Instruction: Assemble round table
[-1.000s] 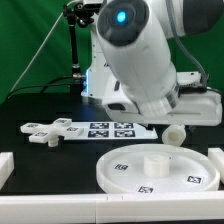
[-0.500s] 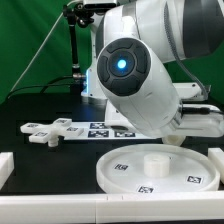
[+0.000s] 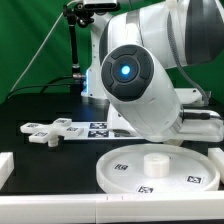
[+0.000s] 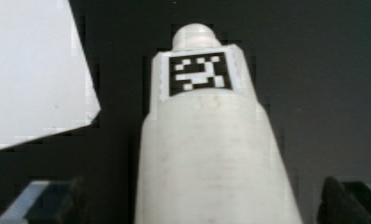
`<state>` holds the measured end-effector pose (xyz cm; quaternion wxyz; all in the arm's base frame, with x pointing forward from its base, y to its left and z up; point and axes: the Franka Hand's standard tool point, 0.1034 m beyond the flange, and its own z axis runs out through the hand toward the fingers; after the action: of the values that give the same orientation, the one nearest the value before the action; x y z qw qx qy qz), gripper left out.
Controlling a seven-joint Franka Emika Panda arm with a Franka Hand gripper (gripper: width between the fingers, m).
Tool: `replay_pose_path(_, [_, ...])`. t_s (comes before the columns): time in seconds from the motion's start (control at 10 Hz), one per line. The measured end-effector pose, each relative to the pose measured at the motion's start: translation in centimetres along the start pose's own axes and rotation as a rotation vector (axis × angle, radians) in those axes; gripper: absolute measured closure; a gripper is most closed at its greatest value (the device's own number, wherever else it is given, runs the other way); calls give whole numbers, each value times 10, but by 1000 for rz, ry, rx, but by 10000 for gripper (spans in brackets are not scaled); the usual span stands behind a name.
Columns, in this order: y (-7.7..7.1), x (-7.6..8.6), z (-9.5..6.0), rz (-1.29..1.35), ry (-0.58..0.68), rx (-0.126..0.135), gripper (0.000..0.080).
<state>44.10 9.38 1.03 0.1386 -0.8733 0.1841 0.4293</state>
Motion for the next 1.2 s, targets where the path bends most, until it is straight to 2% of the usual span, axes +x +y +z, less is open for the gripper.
replay_pose_path(0.1, [0, 0, 0, -1, 0, 0, 195])
replay_pose_path(0.2, [0, 0, 0, -1, 0, 0, 374])
replay_pose_path(0.6, [2, 0, -2, -8, 1, 2, 392])
replay_pose_path(0.7, [1, -5, -8, -13, -4, 2, 392])
replay_pose_path(1.0, [-1, -39, -46, -43, -41, 6, 390])
replay_pose_path(1.2, [-7, -41, -61, -58, -18, 10, 390])
